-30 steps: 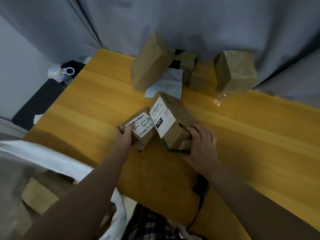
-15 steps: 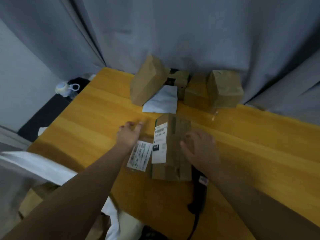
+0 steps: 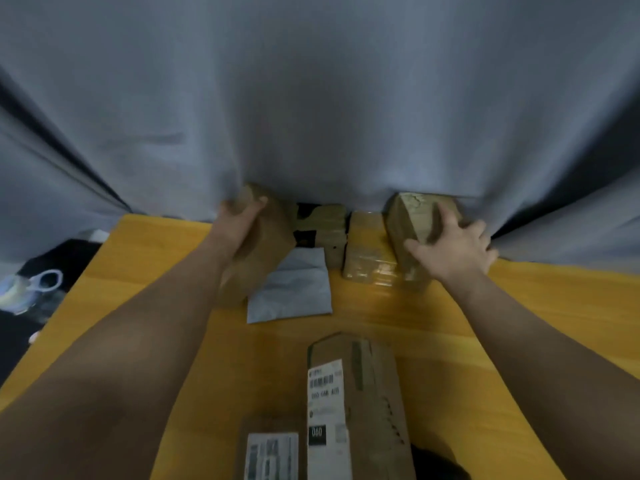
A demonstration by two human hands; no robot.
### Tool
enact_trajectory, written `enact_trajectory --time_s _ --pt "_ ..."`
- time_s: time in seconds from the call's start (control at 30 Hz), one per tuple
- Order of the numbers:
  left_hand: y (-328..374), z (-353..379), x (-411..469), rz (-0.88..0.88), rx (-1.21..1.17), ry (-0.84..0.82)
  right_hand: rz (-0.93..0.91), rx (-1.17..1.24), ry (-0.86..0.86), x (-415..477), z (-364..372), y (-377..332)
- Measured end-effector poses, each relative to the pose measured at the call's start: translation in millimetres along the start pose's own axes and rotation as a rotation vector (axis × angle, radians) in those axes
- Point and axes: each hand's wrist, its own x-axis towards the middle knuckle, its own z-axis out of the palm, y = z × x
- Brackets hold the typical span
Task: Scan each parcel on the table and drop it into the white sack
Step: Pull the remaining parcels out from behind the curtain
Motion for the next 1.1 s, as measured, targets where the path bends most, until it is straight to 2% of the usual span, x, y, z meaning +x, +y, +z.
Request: enact_trajectory --time_s 0.13,0.23,0.33,0.43,0.67,0.8,0.87,0.97,1.1 --pt "7 0 27 0.015 0.064 -0.118 -0.003 0.186 0.001 9 7 -8" --pt "9 8 33 -0.004 0.157 -0.152 0.016 0.468 -0.017 20 6 -1" --pt "11 29 19 0.023 0.262 -0.209 0.077 0.359 -0.191 31 5 7" --pt "6 55 2 0.020 0.389 -0.200 0.099 0.407 -0.362 28 3 14" --pt "-14 74 -14 -0.012 0.302 -0.263 0.151 0.371 -0.457 13 -16 51" --pt "-7 88 -65 -0.056 0.351 -0.326 0.162 0.328 -0.484 -15 -28 80" --pt "-4 99 -94 -0.062 0.366 -0.365 0.115 0.281 -0.450 -34 -30 99" --pt "-4 120 -141 -0.020 0.440 -0.422 0.039 0.153 -0.272 -67 -19 141" --pt "-19 156 -196 0.103 0.753 -0.445 0.018 0.204 -0.179 -106 -1 197"
